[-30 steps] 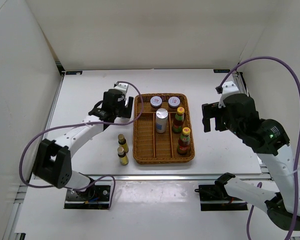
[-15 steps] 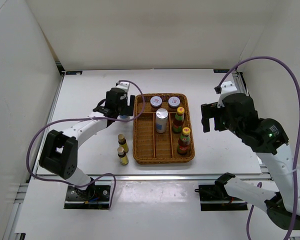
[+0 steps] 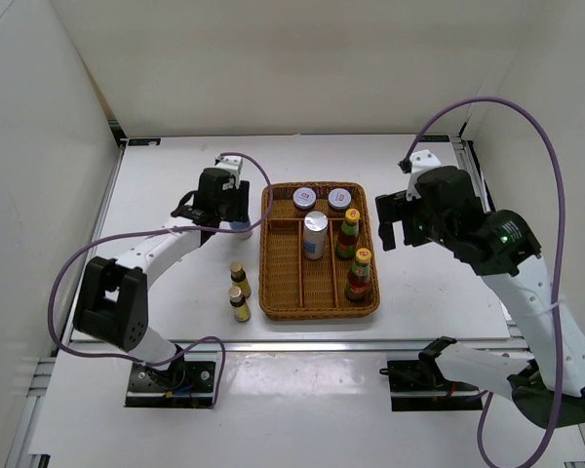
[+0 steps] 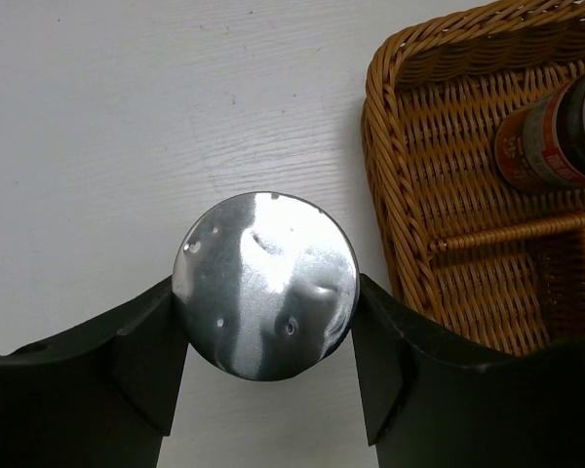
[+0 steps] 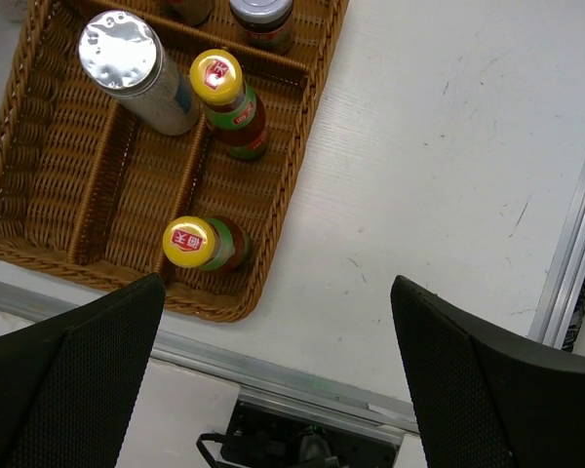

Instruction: Organize the condiment bottles

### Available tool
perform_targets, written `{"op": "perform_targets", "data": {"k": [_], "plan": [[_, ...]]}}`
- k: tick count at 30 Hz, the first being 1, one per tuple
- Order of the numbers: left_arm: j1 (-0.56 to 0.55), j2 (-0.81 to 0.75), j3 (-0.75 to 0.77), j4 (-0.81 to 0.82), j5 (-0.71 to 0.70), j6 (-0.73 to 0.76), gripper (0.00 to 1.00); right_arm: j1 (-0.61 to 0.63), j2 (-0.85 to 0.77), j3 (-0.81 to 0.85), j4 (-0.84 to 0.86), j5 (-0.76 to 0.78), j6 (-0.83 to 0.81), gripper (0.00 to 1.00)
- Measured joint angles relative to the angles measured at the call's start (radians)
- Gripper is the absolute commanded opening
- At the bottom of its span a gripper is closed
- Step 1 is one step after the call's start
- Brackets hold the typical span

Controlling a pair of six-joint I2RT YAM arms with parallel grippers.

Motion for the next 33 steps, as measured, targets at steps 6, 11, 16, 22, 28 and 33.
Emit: {"op": "perform_targets", "data": {"k": [6,11,16,22,28,33], "plan": [[-0.003,-0.094,-0.023,-0.026,0.008,0.006,0.11,0.0,-0.065,0.003,-0.009,0.012,0.006,1.0],[-0.082,-0.296,-0.039,-0.047,0.021,0.037,0.11,0.0,-0.14,0.004,-0.029,0.05,0.016,1.0],[-0.225,-0.428,0.031,-0.093,0.163,0.052,0.11,0.0,-0.207,0.0,-0.045,0.078,0.027,1.0],[-0.395,-0.414,0.092,-0.131,0.261,0.048,0.11,0.0,-0.22,-0.005,-0.053,0.092,0.032,1.0],[-0.549,-0.255,0.092,-0.167,0.22,0.044,0.11,0.0,-0.22,-0.013,-0.063,0.106,0.034,1.0],[-0.594,-0.121,0.092,-0.2,0.138,0.038,0.11,0.0,-0.224,-0.013,-0.071,0.111,0.034,1.0]]}}
